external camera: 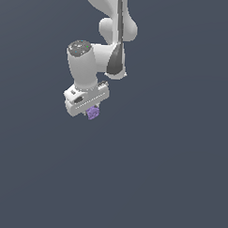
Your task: Pick up the object and move it to a goal position.
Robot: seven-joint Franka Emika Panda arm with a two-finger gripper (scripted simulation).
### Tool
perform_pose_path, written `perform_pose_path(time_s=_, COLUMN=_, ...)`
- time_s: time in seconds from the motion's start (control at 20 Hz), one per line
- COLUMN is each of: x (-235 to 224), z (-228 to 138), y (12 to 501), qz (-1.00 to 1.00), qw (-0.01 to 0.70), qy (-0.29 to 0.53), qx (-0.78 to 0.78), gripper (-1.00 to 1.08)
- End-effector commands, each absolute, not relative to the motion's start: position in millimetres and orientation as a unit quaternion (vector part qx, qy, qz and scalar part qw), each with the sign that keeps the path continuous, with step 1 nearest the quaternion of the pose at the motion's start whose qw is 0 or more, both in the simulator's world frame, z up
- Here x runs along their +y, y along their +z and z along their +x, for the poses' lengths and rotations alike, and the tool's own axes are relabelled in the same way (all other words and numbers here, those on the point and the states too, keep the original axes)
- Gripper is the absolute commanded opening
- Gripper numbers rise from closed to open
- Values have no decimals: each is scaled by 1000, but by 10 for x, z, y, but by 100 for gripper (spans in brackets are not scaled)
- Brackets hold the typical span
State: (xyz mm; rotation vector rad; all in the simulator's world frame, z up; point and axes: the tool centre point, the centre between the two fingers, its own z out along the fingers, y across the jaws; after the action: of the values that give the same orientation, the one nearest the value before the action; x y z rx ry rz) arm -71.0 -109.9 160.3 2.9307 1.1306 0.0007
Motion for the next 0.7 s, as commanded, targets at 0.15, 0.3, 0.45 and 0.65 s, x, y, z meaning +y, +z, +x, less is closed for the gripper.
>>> perform_pose_path(time_s=0.15, x=-1510, z=-917, y=1873, qz=933, qw=0, qy=1, qx=360, gripper=-100)
perform_pose_path(time_s=0.3, x=-1672, z=-990, y=1978, qz=933, qw=0, qy=1, qx=360, gripper=-100)
perform_pose_path(time_s=0.45, x=-1788, z=-1038, y=2052, qz=933, qw=0, qy=1, qx=360, gripper=-100)
perform_pose_path(time_s=0.65, x=-1863, z=-1067, y=2098, qz=933, qw=0, qy=1, qx=360, gripper=-100)
